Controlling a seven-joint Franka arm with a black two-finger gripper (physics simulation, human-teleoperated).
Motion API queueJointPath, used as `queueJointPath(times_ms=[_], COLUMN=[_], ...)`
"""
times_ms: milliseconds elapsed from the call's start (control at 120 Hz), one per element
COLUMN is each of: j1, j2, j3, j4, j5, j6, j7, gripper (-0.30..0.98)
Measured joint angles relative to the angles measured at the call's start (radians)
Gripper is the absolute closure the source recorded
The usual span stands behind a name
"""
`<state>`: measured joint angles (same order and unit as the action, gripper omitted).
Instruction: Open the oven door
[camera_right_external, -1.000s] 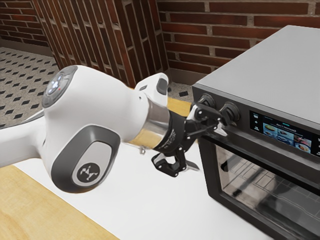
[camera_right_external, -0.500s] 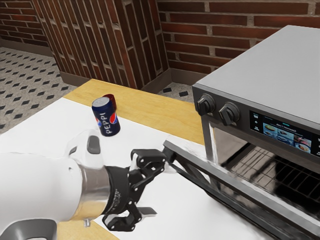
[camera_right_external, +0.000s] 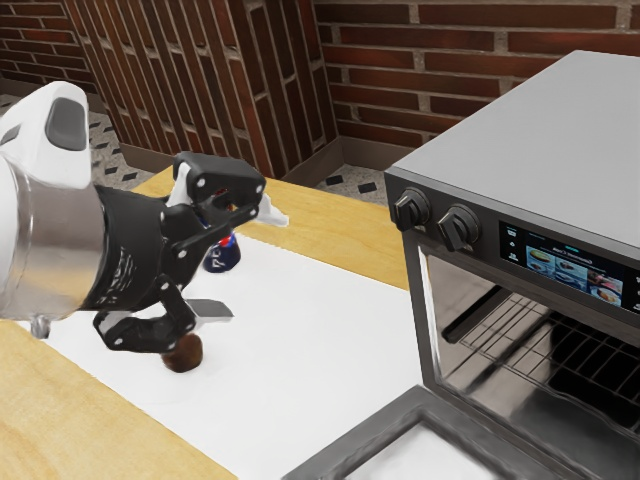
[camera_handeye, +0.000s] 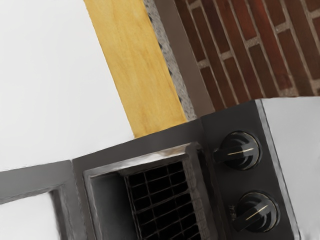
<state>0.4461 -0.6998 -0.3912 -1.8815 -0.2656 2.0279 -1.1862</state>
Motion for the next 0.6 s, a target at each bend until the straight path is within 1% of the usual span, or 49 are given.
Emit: queueJointPath(times_ms=[42,100,158,225,275,367,450,600], j1=[0.005,0.0,-0.042,-0.084,-0.093,-0.077,-0.04,-0.04], j2=[0.168,0.318,0.385,0.413,0.423,0.424,0.423,0.424], j3=[0.07,0.152,0.226,0.255,0.262,0.262,0.216,0.186], j4=[0.138,0.216,0.21,0.174,0.147,0.129,0.125,0.124], j5=[0.093,0.181,0.236,0.275,0.288,0.273,0.266,0.264], j6=[-0.094,-0.197,-0.274,-0.338,-0.371,-0.413,-0.439,-0.464], j7=[0.024,0.054,0.082,0.11,0.129,0.156,0.177,0.21], gripper=[0.0,0.0,0.0,0.0,0.0,0.0,0.0,0.0])
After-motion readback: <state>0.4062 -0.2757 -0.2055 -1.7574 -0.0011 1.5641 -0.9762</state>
